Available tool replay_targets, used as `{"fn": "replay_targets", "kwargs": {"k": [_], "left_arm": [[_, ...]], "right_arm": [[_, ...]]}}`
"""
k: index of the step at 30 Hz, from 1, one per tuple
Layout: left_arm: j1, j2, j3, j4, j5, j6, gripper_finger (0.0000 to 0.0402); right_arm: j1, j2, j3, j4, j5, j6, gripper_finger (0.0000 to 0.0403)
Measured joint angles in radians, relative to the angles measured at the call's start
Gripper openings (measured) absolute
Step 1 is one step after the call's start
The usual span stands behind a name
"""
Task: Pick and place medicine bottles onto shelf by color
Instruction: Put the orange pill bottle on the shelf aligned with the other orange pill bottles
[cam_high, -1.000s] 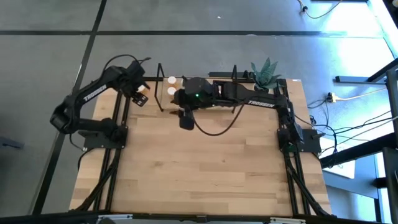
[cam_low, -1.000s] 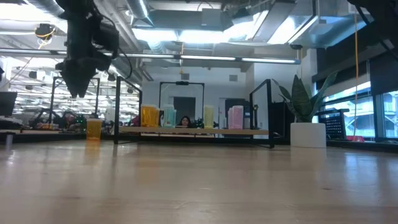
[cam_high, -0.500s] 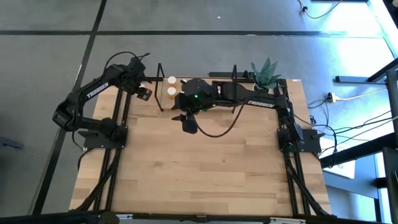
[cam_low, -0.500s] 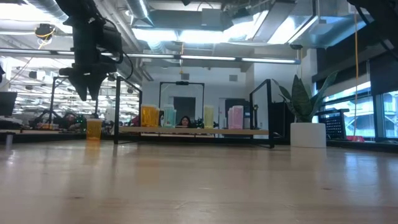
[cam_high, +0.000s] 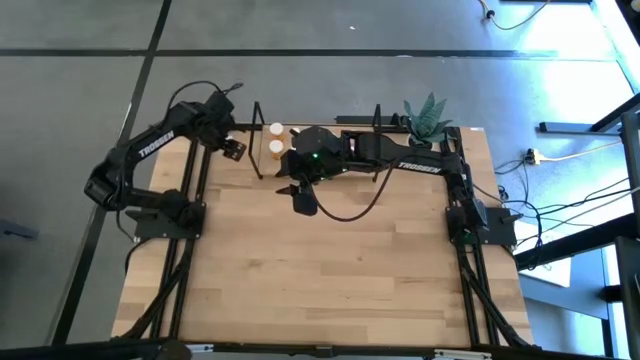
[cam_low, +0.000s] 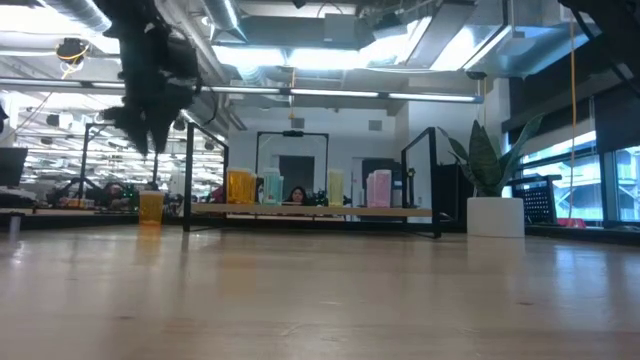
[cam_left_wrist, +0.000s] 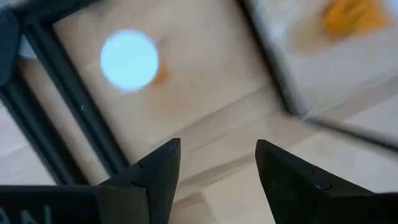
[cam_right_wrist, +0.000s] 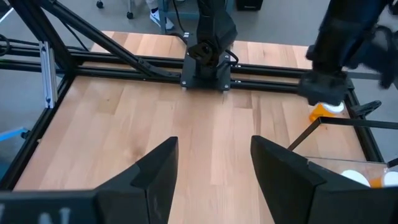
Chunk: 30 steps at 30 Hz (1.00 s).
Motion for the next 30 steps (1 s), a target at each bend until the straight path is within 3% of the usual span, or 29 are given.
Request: {"fn": "replay_targets", "kwargs": {"k": [8,15,20,30], "left_arm": [[0.0,0.019,0.24,-0.059,-0.031,-0.055,0.0202],[0.0,0.209,0.404,-0.226,-0.058,-0.002,0.0202],[0.0,0.283,0.407,-0.272,-0.058,0.016,0.0202],[0.0,0.285,0.339,-0.273,-0.047,0.011,0.0202]], "right_arm": [[0.0,0.0,0.0,0.0,0.0,0.0,0.0204],[0.0,0.001,0.0,0.0,0.0,-0.001,0.0204],[0.0,0.001,0.0,0.0,0.0,0.0,0.0204],[0.0,0.001,0.0,0.0,0.001,0.001,0.0204]]}}
